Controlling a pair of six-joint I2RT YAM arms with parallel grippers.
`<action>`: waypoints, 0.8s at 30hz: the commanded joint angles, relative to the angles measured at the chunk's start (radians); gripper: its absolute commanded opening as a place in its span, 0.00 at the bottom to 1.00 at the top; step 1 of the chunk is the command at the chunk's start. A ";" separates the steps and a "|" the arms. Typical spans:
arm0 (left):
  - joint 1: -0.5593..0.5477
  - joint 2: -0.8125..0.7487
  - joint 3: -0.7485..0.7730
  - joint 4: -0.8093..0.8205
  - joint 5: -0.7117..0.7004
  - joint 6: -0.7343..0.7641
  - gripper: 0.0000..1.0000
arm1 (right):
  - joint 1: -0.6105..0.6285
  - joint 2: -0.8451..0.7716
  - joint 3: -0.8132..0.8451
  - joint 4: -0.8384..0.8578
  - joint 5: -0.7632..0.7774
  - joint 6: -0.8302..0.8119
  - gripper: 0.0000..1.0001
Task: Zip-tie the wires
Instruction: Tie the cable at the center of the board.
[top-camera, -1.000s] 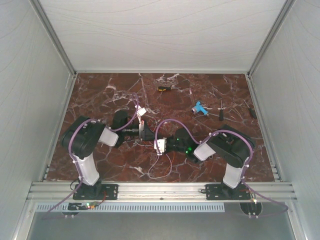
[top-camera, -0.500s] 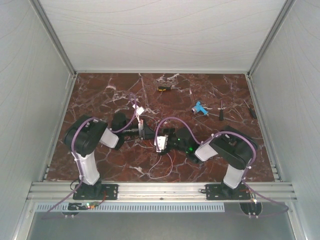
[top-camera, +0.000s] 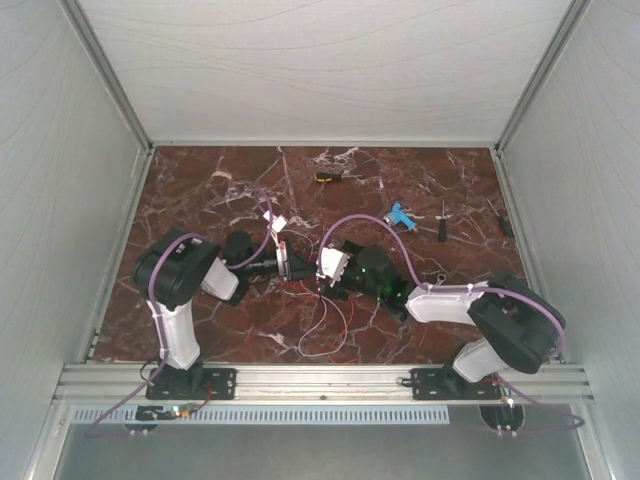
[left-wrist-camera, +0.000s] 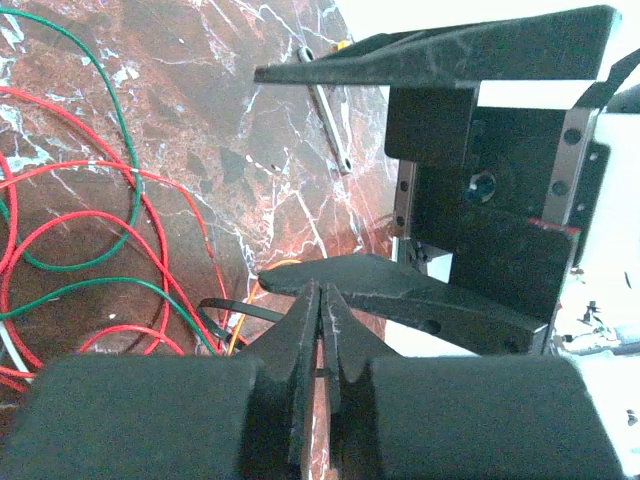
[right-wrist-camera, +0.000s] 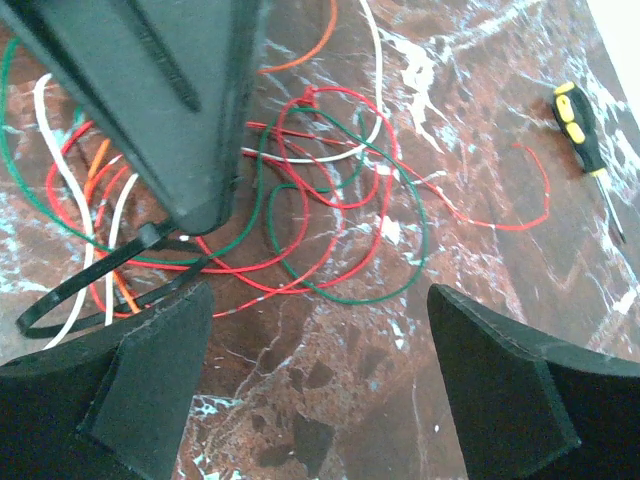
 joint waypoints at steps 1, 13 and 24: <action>-0.013 -0.027 0.007 0.063 -0.018 0.020 0.00 | -0.010 -0.070 0.059 -0.165 0.161 0.143 0.86; -0.057 -0.107 0.020 -0.127 -0.192 0.047 0.00 | -0.018 -0.394 0.146 -0.620 0.236 0.925 0.72; -0.094 -0.160 0.033 -0.248 -0.303 0.025 0.00 | 0.100 -0.270 0.152 -0.553 0.218 1.081 0.55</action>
